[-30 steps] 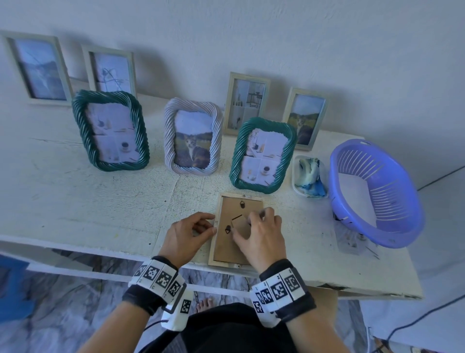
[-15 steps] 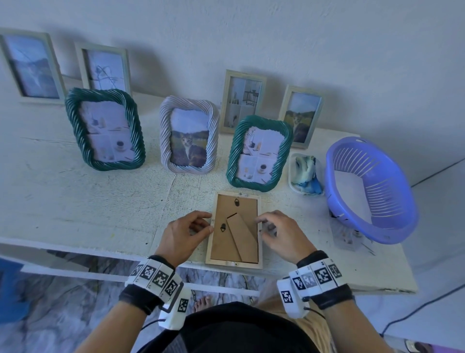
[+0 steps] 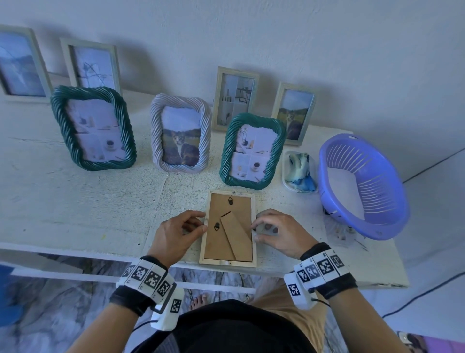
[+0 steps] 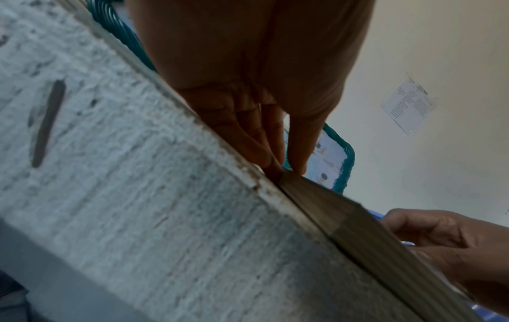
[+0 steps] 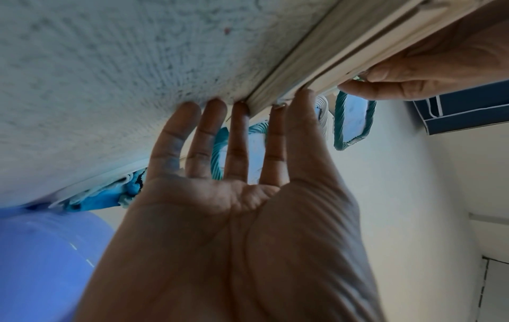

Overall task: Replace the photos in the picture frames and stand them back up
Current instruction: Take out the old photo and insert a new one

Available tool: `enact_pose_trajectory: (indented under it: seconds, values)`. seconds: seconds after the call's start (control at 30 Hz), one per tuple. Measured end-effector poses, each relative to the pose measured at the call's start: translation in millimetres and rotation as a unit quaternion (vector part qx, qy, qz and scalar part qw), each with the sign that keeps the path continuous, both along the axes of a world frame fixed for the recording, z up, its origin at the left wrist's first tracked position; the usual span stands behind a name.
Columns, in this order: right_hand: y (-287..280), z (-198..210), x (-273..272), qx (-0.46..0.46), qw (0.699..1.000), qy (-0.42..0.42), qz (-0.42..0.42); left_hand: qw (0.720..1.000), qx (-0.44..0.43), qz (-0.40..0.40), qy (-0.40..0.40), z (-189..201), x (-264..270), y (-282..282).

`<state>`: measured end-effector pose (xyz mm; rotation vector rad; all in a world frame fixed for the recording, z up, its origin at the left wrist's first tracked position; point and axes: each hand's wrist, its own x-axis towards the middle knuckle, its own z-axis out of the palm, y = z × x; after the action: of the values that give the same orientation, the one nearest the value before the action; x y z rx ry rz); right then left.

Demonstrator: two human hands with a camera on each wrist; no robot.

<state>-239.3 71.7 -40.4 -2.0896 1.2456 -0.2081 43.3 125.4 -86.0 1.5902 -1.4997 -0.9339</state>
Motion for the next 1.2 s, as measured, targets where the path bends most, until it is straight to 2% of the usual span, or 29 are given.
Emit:
enact_pose_trajectory:
  seconds: [0.27, 0.5, 0.77, 0.87, 1.0, 1.2]
  values:
    - [-4.5, -3.0, -5.8, -0.008, 0.999, 0.007, 0.032, 1.000, -0.001, 0.001, -0.004, -0.7, 0.4, -0.3]
    - [-6.5, -6.9, -2.6, -0.064, 0.996, 0.038, 0.046, 1.000, -0.012, -0.004, -0.009, -1.1, 0.6, -1.4]
    - [-7.6, -11.3, 21.0, -0.094, 0.995, 0.020, -0.013, 0.999, -0.021, -0.002, -0.024, 1.8, -2.3, 2.2]
    - [-7.2, -11.7, 18.6, -0.088, 0.996, 0.025, -0.011, 0.999, -0.032, 0.001, -0.029, 1.1, -2.7, 3.1]
    - [-3.4, -11.4, 12.8, -0.071, 0.997, 0.017, -0.002, 0.998, -0.054, -0.006, -0.038, -1.5, -2.4, 4.2]
    - [1.2, -15.9, 18.9, -0.086, 0.995, 0.012, -0.043, 0.992, -0.106, -0.035, -0.061, -4.6, -0.7, 5.9]
